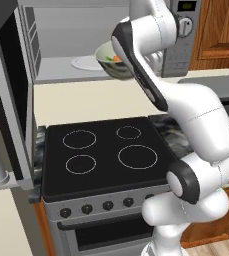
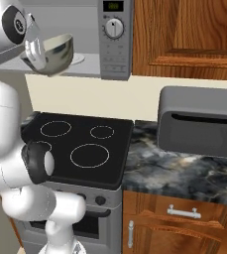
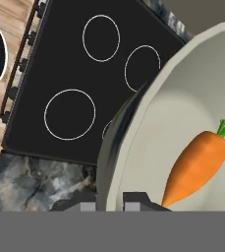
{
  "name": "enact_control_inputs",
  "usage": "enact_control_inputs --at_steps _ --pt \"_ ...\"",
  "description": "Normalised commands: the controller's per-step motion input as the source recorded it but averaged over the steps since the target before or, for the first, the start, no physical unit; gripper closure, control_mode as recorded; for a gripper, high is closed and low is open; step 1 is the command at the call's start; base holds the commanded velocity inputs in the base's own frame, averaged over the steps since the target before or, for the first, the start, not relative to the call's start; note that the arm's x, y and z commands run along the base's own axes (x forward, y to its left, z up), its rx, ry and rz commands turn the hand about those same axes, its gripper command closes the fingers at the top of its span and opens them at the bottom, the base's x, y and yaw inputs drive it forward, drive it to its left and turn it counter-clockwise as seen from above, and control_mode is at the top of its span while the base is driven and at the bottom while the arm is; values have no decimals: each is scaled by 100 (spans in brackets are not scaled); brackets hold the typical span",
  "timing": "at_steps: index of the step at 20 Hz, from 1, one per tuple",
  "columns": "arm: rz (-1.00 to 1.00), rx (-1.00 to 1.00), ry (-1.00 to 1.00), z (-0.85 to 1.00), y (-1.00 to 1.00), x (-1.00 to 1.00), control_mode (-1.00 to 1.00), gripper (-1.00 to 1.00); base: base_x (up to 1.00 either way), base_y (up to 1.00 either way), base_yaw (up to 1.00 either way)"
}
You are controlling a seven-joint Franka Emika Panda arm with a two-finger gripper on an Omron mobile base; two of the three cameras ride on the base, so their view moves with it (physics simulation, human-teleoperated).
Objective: Pick the carrot from the sink and place it in the bowl. Then pick the bowl and place it in the microwave. Then close the microwave door and press the start button.
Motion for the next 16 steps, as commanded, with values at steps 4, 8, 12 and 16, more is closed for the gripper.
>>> enact_control_inputs --at_steps 4,8,12,16 --pt "0 1 -15 -38 9 31 -100 100 0 0 0" --pt "0 4 -27 -53 0 16 -100 100 0 0 0" --pt "0 4 -25 -26 1 20 -100 100 0 0 0" --pt "0 3 -3 14 16 56 -100 100 0 0 0"
